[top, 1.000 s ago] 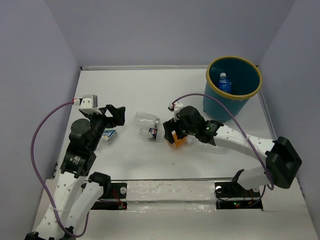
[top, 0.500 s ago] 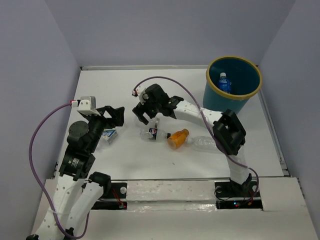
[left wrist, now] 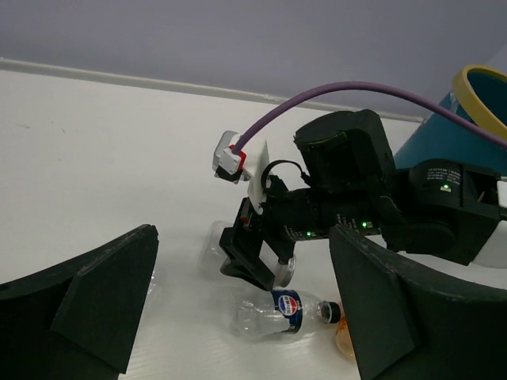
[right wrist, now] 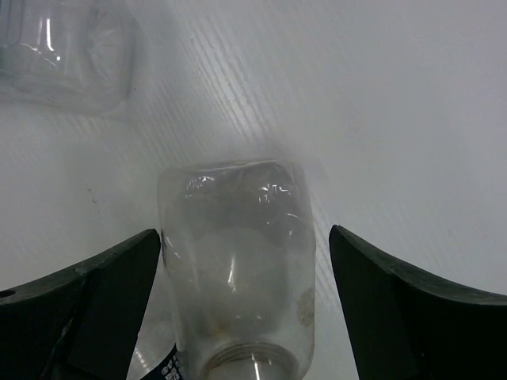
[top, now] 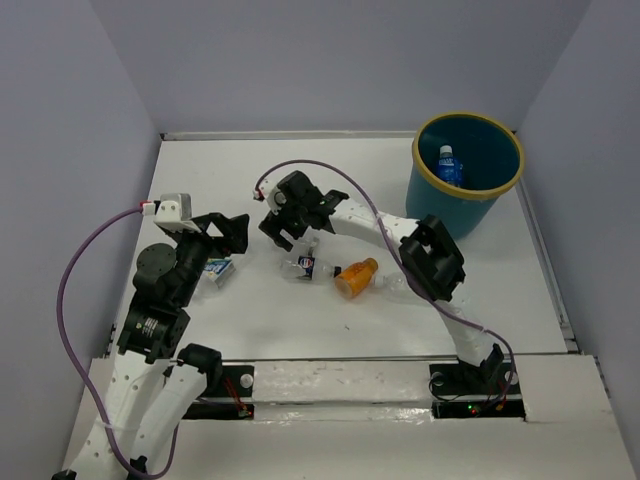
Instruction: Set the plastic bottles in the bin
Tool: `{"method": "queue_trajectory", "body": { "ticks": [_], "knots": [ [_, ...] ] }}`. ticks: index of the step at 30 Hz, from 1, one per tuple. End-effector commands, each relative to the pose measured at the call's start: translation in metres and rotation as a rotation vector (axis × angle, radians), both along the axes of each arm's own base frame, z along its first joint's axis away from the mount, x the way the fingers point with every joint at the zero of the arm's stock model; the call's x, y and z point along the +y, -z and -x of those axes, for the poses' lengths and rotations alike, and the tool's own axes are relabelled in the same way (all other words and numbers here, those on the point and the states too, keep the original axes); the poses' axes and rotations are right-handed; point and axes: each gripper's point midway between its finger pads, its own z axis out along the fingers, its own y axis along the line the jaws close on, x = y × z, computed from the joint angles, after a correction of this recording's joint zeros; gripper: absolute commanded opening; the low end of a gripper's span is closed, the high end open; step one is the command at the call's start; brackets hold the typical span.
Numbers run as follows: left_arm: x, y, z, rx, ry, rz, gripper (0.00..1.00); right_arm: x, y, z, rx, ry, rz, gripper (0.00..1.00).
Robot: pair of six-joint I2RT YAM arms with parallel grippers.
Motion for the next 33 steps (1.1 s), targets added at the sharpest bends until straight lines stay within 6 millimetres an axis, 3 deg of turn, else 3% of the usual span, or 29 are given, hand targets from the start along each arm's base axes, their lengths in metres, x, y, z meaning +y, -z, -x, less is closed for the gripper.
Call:
{"method": "queue_trajectory", "body": {
  "ticks": [1, 6, 9, 10, 13, 16, 17, 19, 20, 21, 22, 23, 24, 27, 28, 30, 31, 33],
  "knots": [
    [0.000, -0.013, 0.001, -0.054, 0.004, 0.005, 0.99, 0.008, 0.003, -0.012, -0.054, 0.004, 0.027, 0.89],
    [0.001, -0.014, 0.001, -0.058, 0.001, 0.001, 0.99, 0.001, 0.007, -0.022, -0.050, 0.022, 0.032, 0.87],
    [0.001, -0.014, 0.002, -0.059, 0.002, 0.002, 0.99, 0.000, 0.002, -0.024, -0.068, 0.025, 0.036, 0.80],
    [0.001, -0.014, 0.002, -0.059, 0.000, 0.003, 0.99, -0.002, -0.003, -0.028, -0.087, 0.039, 0.040, 0.72],
    [0.001, -0.015, 0.002, -0.062, -0.003, 0.004, 0.99, -0.007, -0.024, -0.044, -0.152, 0.089, 0.024, 0.66],
    [0.002, -0.014, 0.002, -0.060, -0.004, 0.004, 0.99, -0.014, -0.066, -0.059, -0.267, 0.155, -0.016, 0.60],
    [0.002, -0.015, 0.002, -0.062, -0.004, 0.004, 0.99, -0.016, -0.095, -0.060, -0.310, 0.172, -0.054, 0.60],
    [0.002, -0.015, 0.002, -0.063, -0.004, 0.006, 0.99, -0.021, -0.133, -0.062, -0.378, 0.209, -0.118, 0.59],
    [0.002, -0.015, 0.002, -0.062, -0.006, 0.004, 0.99, -0.030, -0.140, -0.061, -0.398, 0.237, -0.122, 0.59],
    [0.002, -0.015, 0.002, -0.062, -0.006, 0.004, 0.99, -0.039, -0.193, -0.057, -0.478, 0.269, -0.217, 0.59],
    [0.002, -0.015, 0.003, -0.065, -0.004, 0.005, 0.99, -0.059, -0.234, -0.050, -0.554, 0.321, -0.282, 0.59],
    [0.002, -0.015, 0.003, -0.065, -0.004, 0.005, 0.99, -0.063, -0.234, -0.052, -0.562, 0.342, -0.274, 0.59],
    [0.002, -0.016, 0.003, -0.066, -0.004, 0.007, 0.99, -0.089, -0.273, -0.045, -0.630, 0.391, -0.337, 0.59],
    [0.001, -0.016, 0.004, -0.067, 0.000, 0.008, 0.99, -0.153, -0.328, -0.043, -0.747, 0.567, -0.408, 0.58],
    [0.001, -0.017, 0.004, -0.070, 0.002, 0.008, 0.99, -0.199, -0.354, -0.042, -0.807, 0.676, -0.452, 0.57],
    [0.001, -0.017, 0.005, -0.070, 0.002, 0.010, 0.99, -0.248, -0.371, -0.044, -0.829, 0.805, -0.512, 0.57],
    [0.001, -0.018, 0.006, -0.073, 0.003, 0.010, 0.99, -0.293, -0.379, -0.045, -0.856, 0.906, -0.521, 0.57],
    [0.001, -0.018, 0.006, -0.074, 0.003, 0.012, 0.99, -0.332, -0.378, -0.046, -0.868, 1.018, -0.525, 0.57]
  ]
}}
